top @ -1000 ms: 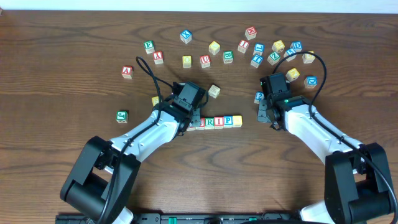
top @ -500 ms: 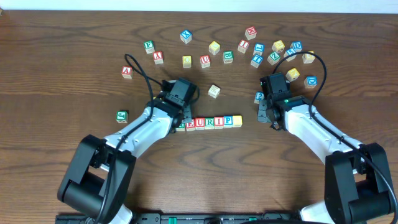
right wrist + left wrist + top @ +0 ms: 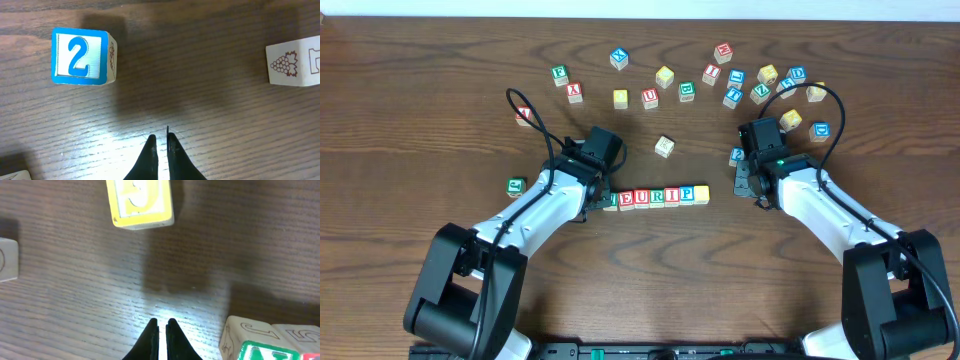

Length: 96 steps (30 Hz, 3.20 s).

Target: Spell out NEURIPS

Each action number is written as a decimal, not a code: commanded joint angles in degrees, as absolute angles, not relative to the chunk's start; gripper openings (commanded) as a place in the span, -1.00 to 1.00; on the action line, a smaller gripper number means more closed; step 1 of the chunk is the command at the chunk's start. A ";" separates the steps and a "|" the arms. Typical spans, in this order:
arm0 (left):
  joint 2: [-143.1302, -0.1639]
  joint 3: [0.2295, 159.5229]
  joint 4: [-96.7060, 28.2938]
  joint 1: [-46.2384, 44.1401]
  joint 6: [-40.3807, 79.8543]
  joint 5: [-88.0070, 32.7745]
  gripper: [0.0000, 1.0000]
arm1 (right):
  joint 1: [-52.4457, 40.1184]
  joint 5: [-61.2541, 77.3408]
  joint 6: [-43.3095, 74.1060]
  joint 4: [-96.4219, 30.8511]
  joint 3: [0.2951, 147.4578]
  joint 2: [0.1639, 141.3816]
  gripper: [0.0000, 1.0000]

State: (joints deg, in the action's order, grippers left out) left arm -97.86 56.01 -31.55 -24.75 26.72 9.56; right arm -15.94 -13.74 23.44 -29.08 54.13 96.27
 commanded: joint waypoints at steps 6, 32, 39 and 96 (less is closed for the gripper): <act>-96.79 57.63 -30.76 -24.56 25.08 6.09 -0.85 | -15.64 -14.66 23.05 -29.17 53.78 96.71 -0.95; -96.79 57.63 -30.61 -24.56 25.08 -1.83 -0.85 | -15.64 -14.66 22.63 -29.15 53.78 96.71 -0.96; -96.79 57.63 -30.59 -24.56 25.08 -2.61 -0.85 | -15.64 -14.66 22.63 -29.15 53.78 96.71 -0.95; -96.79 57.63 -29.04 -24.56 22.94 -2.59 -0.85 | -15.64 -14.66 22.65 -29.15 53.78 96.71 -0.98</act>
